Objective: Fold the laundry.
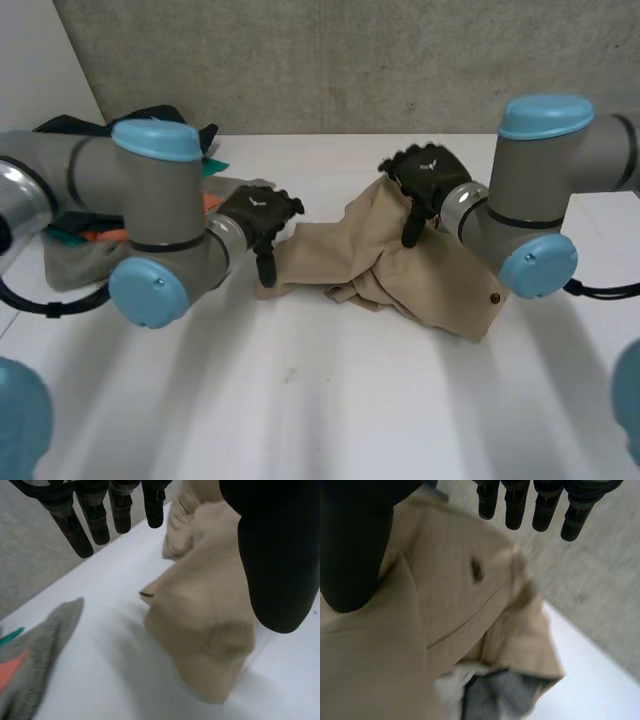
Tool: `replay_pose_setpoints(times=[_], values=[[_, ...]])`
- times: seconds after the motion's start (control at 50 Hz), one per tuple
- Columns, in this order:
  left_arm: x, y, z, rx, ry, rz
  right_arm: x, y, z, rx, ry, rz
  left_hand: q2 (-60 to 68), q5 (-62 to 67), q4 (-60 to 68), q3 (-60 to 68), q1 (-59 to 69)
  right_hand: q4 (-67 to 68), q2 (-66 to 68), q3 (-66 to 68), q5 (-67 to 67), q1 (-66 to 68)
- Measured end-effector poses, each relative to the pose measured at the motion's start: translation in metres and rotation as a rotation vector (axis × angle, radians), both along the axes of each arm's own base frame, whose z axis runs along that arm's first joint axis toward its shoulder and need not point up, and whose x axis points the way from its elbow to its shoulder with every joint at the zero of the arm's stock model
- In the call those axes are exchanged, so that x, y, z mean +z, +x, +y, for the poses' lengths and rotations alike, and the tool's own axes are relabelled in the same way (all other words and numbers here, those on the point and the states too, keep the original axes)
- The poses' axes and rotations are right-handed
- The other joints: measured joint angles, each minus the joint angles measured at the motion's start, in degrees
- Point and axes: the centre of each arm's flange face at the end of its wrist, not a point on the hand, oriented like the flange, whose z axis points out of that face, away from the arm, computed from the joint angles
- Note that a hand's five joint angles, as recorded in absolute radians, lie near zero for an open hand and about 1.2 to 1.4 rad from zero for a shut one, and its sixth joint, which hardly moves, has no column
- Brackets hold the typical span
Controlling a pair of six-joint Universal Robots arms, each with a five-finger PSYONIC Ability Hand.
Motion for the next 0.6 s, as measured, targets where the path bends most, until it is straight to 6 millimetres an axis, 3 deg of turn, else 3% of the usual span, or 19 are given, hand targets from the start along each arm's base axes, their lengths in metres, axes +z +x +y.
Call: replay_pose_setpoints(times=[0.06,0.08,0.12,0.16,0.2,0.26,0.3,0.4,0.42,0.44,0.46,0.54,0.6], values=[[-0.012,-0.009,0.000,-0.015,0.007,-0.005,-0.012,-0.003,-0.002,-0.003,0.074,-0.005,0.33,0.18,0.37,0.19,0.53,3.72,4.72,4.43,3.84,3.63],[-0.016,-0.013,0.000,-0.021,0.007,-0.006,-0.015,-0.005,-0.002,-0.003,0.109,-0.012,2.67,1.93,2.29,1.94,3.03,13.38,14.46,13.92,12.65,13.18],[-0.023,-0.021,0.000,-0.031,0.007,-0.009,-0.017,-0.009,-0.001,-0.004,0.157,-0.032,19.04,17.44,18.72,18.57,21.71,33.60,36.86,35.55,33.03,34.98],[-0.027,-0.028,0.002,-0.039,0.005,-0.011,-0.013,-0.013,0.000,-0.009,0.182,-0.054,32.97,30.63,32.22,32.41,36.83,49.36,51.38,49.95,48.37,48.35],[-0.026,-0.034,0.005,-0.042,0.001,-0.014,-0.005,-0.018,0.000,-0.014,0.189,-0.078,50.34,48.09,49.98,49.53,54.66,54.48,55.04,54.18,52.77,50.35],[-0.014,-0.038,0.008,-0.028,-0.024,-0.013,0.018,-0.027,0.003,-0.021,0.165,-0.112,56.40,53.55,56.70,55.49,56.67,55.28,55.11,54.75,53.23,50.35],[0.000,-0.038,0.009,-0.007,-0.049,-0.007,0.034,-0.033,0.007,-0.021,0.139,-0.126,56.71,53.54,57.17,56.00,56.67,55.33,55.11,54.75,53.23,50.35],[0.064,-0.023,0.013,0.080,-0.154,0.061,0.086,-0.048,0.025,-0.001,0.039,-0.153,56.71,53.54,57.33,56.05,56.66,55.96,55.11,54.75,53.73,50.35],[0.086,-0.016,0.015,0.099,-0.189,0.095,0.100,-0.051,0.032,0.010,0.013,-0.159,56.71,53.54,57.34,56.05,56.66,55.99,55.11,54.75,54.04,50.36],[0.089,-0.015,0.015,0.102,-0.195,0.100,0.103,-0.052,0.034,0.013,0.008,-0.160,56.71,53.55,57.34,56.05,56.66,56.00,55.11,54.75,54.16,50.35],[0.120,-0.005,0.020,0.114,-0.251,0.158,0.121,-0.055,0.045,0.031,-0.023,-0.168,56.71,53.55,57.35,56.05,56.67,56.08,55.11,54.75,54.30,50.36],[0.171,0.011,0.030,0.100,-0.353,0.262,0.151,-0.060,0.068,0.068,-0.068,-0.182,56.72,53.54,57.35,56.05,56.70,56.13,55.11,55.31,54.38,50.35],[0.195,0.021,0.031,0.088,-0.408,0.310,0.162,-0.059,0.080,0.087,-0.084,-0.195,56.72,53.55,57.35,56.05,56.66,56.13,55.11,55.55,54.38,50.36]])
